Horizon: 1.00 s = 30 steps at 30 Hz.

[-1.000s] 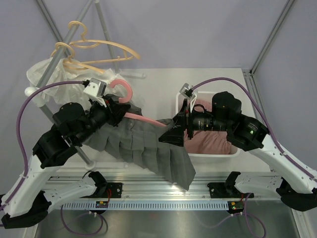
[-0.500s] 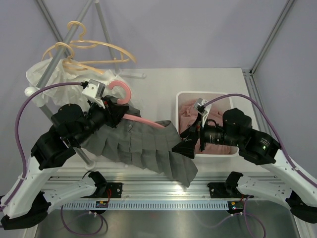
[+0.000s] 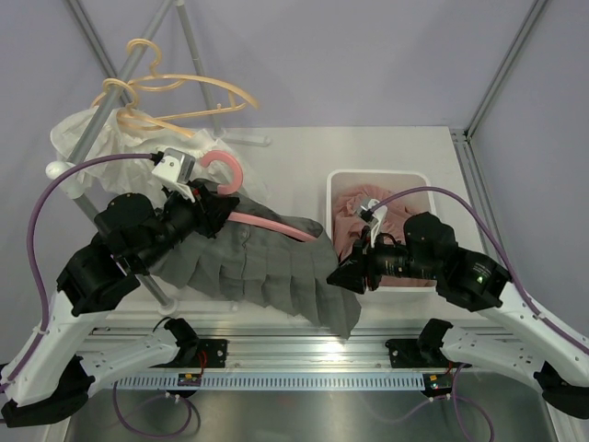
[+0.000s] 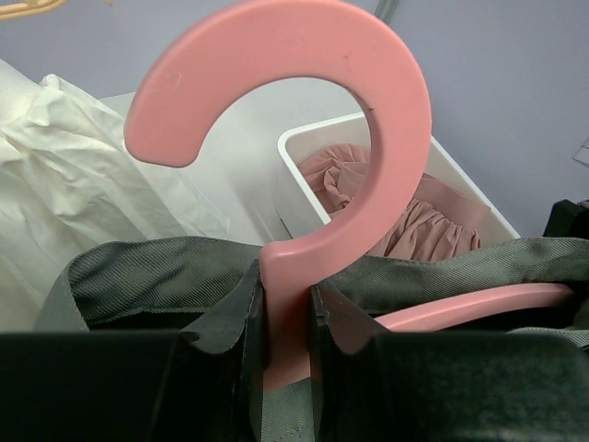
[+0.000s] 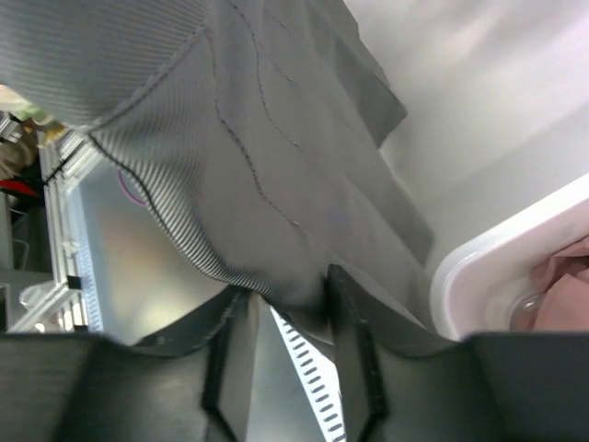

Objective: Remove the skirt from the hanger

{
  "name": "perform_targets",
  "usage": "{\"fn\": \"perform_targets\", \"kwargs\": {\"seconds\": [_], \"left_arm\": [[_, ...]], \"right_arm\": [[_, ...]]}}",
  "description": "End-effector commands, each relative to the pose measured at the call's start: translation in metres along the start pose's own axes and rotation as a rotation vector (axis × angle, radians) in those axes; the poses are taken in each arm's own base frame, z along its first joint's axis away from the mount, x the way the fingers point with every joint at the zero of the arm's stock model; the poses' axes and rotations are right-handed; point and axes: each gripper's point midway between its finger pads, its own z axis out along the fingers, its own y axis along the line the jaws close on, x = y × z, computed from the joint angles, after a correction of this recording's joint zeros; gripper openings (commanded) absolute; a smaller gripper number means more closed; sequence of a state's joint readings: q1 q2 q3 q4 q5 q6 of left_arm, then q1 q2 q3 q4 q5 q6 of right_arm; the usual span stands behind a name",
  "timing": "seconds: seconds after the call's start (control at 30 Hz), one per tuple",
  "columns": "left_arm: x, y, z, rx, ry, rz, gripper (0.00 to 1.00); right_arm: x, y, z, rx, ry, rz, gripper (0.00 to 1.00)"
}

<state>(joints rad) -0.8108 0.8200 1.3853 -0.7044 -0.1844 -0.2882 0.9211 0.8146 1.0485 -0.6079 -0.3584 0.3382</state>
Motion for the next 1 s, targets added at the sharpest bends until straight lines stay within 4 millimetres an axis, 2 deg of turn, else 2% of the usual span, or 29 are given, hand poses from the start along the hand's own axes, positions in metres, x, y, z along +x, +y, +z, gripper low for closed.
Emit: {"fn": "perform_targets", "kwargs": {"seconds": [0.0,0.07,0.1,0.13,0.17,0.33,0.4,0.5,0.53,0.6,0.63,0.67,0.77,0.87,0.93,0.97], "left_arm": [[-0.045,-0.013,-0.009,0.052,-0.148,-0.038,0.0],[-0.044,-0.013,-0.007,0.05,-0.145,-0.038,0.0],[-0.045,-0.014,-0.008,0.054,-0.149,-0.038,0.0],[-0.044,-0.014,-0.007,0.053,-0.147,-0.038,0.0],[-0.045,-0.014,-0.007,0.056,-0.15,-0.04,0.0],[-0.044,-0.013,-0.006,0.048,-0.15,-0.04,0.0],[-0.047,-0.01,-0.006,0.034,-0.165,-0.044,0.0],[-0.052,-0.005,-0.01,0.008,-0.204,-0.061,0.0],[-0.058,-0.003,-0.015,0.004,-0.236,-0.078,0.0],[-0.054,0.004,-0.014,-0.03,-0.251,-0.092,0.0],[-0.054,0.006,-0.016,-0.034,-0.264,-0.105,0.0],[-0.059,0.007,-0.021,-0.035,-0.294,-0.118,0.0],[-0.056,0.012,-0.021,-0.053,-0.316,-0.141,0.0],[-0.057,0.003,-0.02,-0.007,-0.312,-0.154,0.0],[-0.06,-0.006,-0.019,0.039,-0.313,-0.183,0.0],[-0.061,-0.016,-0.02,0.094,-0.307,-0.189,0.0]], "right_arm": [[-0.007,0.009,-0.006,-0.032,-0.042,-0.011,0.4],[-0.003,0.009,-0.006,-0.036,-0.024,-0.012,0.36],[-0.002,0.009,-0.006,-0.039,-0.022,-0.01,0.27],[0.0,0.007,-0.006,-0.035,-0.016,-0.008,0.06],[0.001,0.007,-0.006,-0.031,-0.016,-0.005,0.0],[0.004,0.003,-0.011,-0.011,-0.048,0.023,0.0],[0.006,-0.004,-0.015,0.032,-0.06,0.037,0.0],[0.011,-0.014,-0.031,0.104,-0.104,0.073,0.0],[0.015,-0.014,-0.044,0.112,-0.132,0.077,0.0],[0.015,-0.017,-0.059,0.145,-0.181,0.096,0.0],[0.014,-0.014,-0.073,0.139,-0.226,0.096,0.0],[0.019,-0.019,-0.082,0.172,-0.233,0.108,0.0],[0.026,-0.018,-0.109,0.195,-0.275,0.132,0.0],[0.034,-0.019,-0.12,0.197,-0.296,0.154,0.0],[0.037,-0.019,-0.114,0.188,-0.285,0.17,0.0],[0.031,-0.013,-0.109,0.152,-0.296,0.167,0.0]]}}
